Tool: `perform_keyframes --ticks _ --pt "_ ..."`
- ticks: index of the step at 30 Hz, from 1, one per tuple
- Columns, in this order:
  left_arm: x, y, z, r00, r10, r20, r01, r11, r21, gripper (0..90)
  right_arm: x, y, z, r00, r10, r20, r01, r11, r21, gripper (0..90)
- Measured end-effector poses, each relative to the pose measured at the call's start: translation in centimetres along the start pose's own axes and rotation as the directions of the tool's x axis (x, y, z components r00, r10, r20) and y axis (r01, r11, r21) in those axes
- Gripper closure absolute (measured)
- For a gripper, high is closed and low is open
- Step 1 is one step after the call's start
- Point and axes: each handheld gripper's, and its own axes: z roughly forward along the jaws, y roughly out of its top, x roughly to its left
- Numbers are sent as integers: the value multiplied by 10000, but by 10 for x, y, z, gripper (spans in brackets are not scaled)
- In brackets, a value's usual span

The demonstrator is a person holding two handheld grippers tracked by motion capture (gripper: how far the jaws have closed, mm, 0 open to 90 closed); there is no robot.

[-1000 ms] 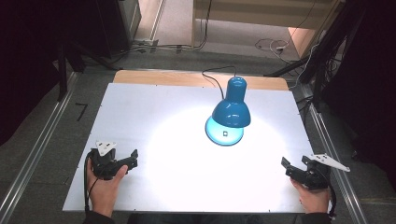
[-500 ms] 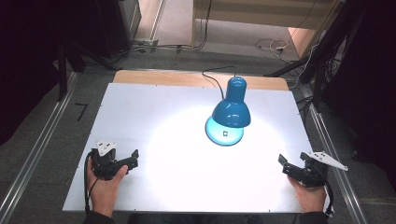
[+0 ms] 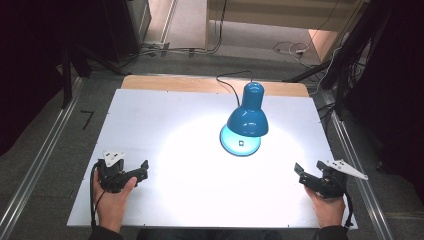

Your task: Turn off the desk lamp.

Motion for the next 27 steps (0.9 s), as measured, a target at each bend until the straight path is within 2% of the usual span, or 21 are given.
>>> perform_keyframes --ticks 11,17,23,27 --pt "-1 0 0 10000 10 67 -10 10000 -53 51 10 3 3 9997 48 -237 -50 10000 -53 125" --pt "-2 1 1 10000 58 72 -58 10000 -8 51 18 5 10 9981 82 -603 -81 10000 20 127" --pt "-1 1 0 10000 22 75 -22 10000 -37 51 31 10 15 9966 -133 -818 132 9999 -28 128" --pt "0 1 0 9999 -2 110 3 10000 -47 51 34 11 18 9962 -146 -853 146 9999 -7 128"
